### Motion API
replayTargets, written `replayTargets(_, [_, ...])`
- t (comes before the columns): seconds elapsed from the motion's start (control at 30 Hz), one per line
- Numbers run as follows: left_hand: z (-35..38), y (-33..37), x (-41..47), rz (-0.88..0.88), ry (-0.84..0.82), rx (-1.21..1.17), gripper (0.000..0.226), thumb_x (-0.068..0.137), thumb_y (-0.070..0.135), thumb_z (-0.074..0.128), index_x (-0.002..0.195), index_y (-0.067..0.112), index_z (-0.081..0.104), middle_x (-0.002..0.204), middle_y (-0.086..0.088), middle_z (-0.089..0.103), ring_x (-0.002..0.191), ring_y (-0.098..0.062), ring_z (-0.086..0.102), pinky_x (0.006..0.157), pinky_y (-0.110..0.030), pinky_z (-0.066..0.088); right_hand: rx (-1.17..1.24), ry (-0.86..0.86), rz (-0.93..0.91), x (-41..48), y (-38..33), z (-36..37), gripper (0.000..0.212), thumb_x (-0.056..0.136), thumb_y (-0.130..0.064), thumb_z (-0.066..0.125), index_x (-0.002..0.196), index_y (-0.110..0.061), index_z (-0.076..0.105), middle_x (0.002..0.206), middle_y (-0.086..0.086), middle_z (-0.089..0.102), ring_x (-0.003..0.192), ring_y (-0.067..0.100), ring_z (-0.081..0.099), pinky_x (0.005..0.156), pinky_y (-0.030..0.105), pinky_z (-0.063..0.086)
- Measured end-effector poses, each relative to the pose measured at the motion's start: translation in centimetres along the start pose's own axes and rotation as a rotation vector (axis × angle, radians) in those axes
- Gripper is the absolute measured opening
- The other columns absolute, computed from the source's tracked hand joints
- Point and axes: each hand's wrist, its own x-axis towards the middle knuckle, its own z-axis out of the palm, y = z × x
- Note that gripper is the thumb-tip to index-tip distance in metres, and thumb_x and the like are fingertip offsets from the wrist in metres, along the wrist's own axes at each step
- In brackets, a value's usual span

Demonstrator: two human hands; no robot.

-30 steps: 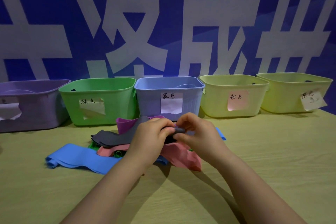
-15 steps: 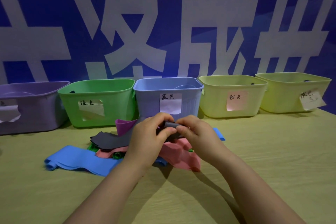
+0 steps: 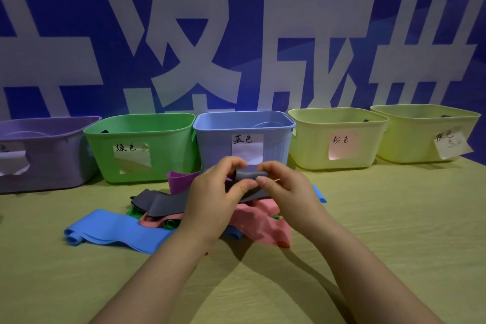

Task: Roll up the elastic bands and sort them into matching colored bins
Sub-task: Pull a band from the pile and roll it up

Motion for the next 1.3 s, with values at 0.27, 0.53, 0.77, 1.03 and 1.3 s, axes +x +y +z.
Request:
replayTargets(0.27, [-0.3,-0.2,0.1,-0.010,0.012,0.016,0.009,0.079,0.029,0.067,0.078,0.022,0.060,0.071,0.008,0.062,0.071,-0.003,0.055,0.058,-0.011,0.037,-0.028,-0.042,-0.066,0.1,0.0,0.0,0.022,0.095,-0.021,0.046,0.083,-0.039,0.050,0.088,-0.013,0.053,0.085,-0.001,0.050,0.075,0.013,0.038])
replayTargets(0.53, [0.0,-0.4,0.3,-0.077,0.030,-0.097,0.022,0.078,0.048,0.063,0.069,0.028,0.057,0.061,0.010,0.058,0.063,-0.002,0.053,0.055,-0.017,0.038,0.040,-0.001,-0.041,0.1,0.0,0.0,0.021,0.086,-0.017,0.060,0.078,-0.035,0.058,0.074,-0.015,0.061,0.080,0.013,0.059,0.078,0.038,0.051])
replayTargets(0.77, [0.3,-0.3,0.2,-0.047,-0.005,-0.166,0.012,0.074,0.038,0.065,0.080,0.042,0.055,0.077,0.016,0.063,0.075,0.000,0.057,0.069,-0.023,0.045,0.008,-0.035,-0.025,-0.1,-0.1,-0.2,0.027,0.090,-0.034,0.044,0.091,-0.012,0.061,0.082,0.004,0.063,0.081,0.018,0.056,0.074,0.034,0.044])
replayTargets(1.03, [0.2,0.0,0.2,-0.090,0.065,-0.266,0.020,0.072,0.037,0.071,0.079,0.029,0.054,0.072,0.010,0.064,0.070,-0.003,0.059,0.062,-0.018,0.044,0.287,0.074,-0.009,-0.1,0.1,0.4,0.024,0.085,-0.007,0.061,0.088,-0.031,0.059,0.072,-0.017,0.064,0.074,-0.004,0.060,0.072,0.018,0.050])
replayTargets(1.3, [-0.1,0.6,0.0,0.017,0.023,-0.097,0.013,0.083,0.025,0.064,0.089,0.028,0.053,0.078,0.014,0.061,0.079,0.004,0.056,0.064,-0.008,0.040,0.115,0.076,-0.011,0.0,0.1,0.3,0.031,0.096,-0.028,0.045,0.067,-0.022,0.056,0.063,-0.007,0.056,0.063,0.005,0.053,0.065,0.028,0.045])
